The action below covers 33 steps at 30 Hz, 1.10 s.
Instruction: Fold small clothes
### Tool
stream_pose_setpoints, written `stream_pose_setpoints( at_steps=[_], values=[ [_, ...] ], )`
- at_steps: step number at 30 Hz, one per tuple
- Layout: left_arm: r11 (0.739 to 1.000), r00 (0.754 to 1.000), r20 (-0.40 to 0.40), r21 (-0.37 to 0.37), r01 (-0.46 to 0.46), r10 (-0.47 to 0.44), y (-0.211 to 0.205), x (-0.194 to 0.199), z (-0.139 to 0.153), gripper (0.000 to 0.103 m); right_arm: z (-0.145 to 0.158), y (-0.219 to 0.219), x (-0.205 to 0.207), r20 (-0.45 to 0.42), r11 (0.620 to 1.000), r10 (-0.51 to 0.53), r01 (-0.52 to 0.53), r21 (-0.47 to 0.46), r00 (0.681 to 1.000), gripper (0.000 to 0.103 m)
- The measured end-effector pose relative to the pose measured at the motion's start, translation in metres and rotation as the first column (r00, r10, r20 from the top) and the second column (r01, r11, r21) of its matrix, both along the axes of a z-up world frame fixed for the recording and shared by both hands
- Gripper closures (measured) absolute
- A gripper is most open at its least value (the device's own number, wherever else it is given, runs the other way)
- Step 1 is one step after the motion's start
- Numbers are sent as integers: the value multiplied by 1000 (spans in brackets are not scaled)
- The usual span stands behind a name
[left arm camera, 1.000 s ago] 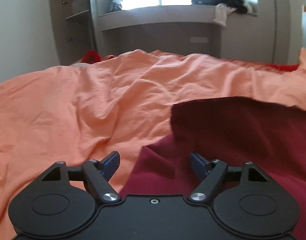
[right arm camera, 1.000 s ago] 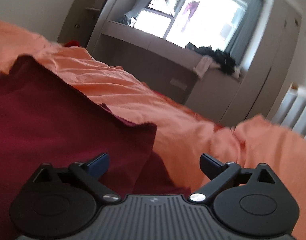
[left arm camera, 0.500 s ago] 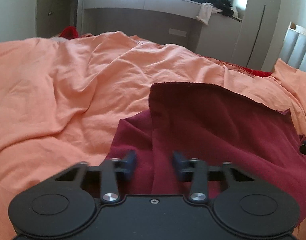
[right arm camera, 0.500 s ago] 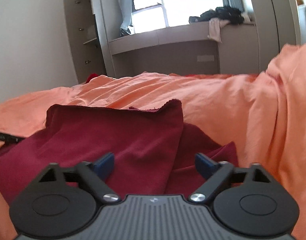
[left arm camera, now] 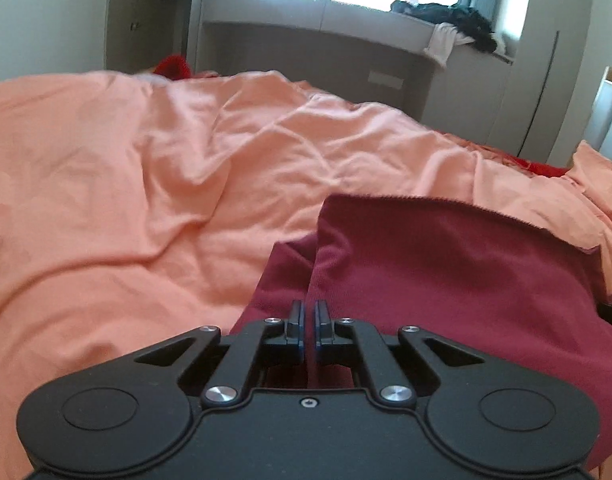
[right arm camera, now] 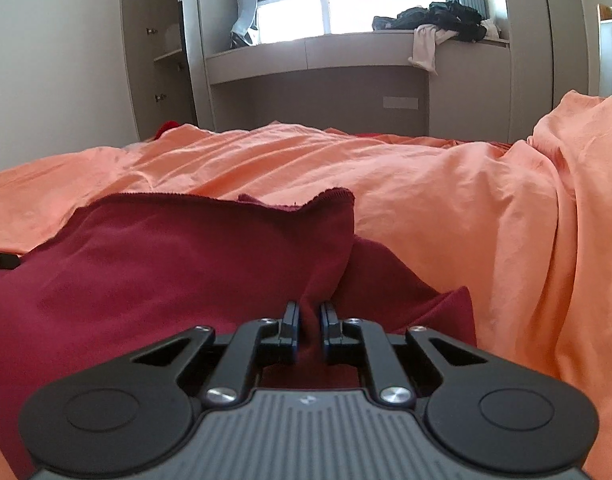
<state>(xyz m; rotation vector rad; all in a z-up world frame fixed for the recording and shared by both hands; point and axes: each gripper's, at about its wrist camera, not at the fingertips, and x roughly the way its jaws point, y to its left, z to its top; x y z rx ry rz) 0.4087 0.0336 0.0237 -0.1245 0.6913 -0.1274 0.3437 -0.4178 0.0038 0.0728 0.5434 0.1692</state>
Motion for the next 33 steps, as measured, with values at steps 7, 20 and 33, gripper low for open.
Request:
stream_pose_setpoints(
  at_steps=[7,20,33],
  values=[
    [1000,999,34,-1,-16,16,-2,-9,1,86,3,0,-9,27,999,-28,29,-38,999,30],
    [995,976,198,21,-96,90,-13,-70,16,5,26,56,-41,196,932,2,69,-355,981,0],
    [999,975,215,-14,-49,51,-16,-111,12,1,25,98,-75,321,870,6,153,-469,947,0]
  ],
)
